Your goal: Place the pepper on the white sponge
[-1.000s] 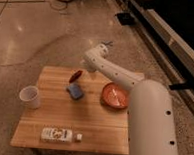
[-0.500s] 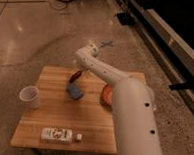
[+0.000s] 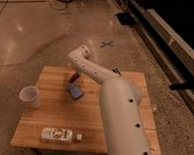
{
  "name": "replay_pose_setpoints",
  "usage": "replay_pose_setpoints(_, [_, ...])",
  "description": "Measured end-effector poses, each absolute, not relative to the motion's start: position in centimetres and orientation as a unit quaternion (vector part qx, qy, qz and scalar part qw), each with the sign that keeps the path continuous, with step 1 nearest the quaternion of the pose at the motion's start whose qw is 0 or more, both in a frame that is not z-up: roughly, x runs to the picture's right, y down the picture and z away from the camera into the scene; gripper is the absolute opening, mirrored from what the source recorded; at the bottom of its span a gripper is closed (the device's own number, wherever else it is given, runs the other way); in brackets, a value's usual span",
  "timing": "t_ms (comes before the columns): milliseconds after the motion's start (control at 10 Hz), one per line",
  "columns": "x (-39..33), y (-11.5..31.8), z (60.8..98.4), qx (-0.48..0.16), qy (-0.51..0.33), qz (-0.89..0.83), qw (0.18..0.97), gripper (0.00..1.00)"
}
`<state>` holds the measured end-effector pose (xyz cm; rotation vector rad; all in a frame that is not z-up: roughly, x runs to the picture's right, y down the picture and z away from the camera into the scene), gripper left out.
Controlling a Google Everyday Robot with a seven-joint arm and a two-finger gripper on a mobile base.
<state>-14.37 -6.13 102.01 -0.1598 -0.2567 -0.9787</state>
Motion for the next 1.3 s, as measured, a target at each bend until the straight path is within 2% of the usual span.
replay_pose_setpoints(500, [-14.9,-4.4,104.2,-0.09,-0.104,-0.509,0.85,0.8])
replay_pose_setpoints(600, [-15.0,-4.4,104.5,-0.091,-0.099,-0.515,0.847,0.76])
replay_pose_setpoints(700, [-14.9,-4.5,104.7,-0.091,-0.096,-0.518,0.845,0.69])
replay_pose_setpoints(1100, [-14.7,-5.6,104.5,-0.081,-0.088,-0.522,0.844,0.24])
replay_pose_setpoints(1300, [-14.7,-5.9,103.9,-0.078,-0.089,-0.518,0.847,0.08])
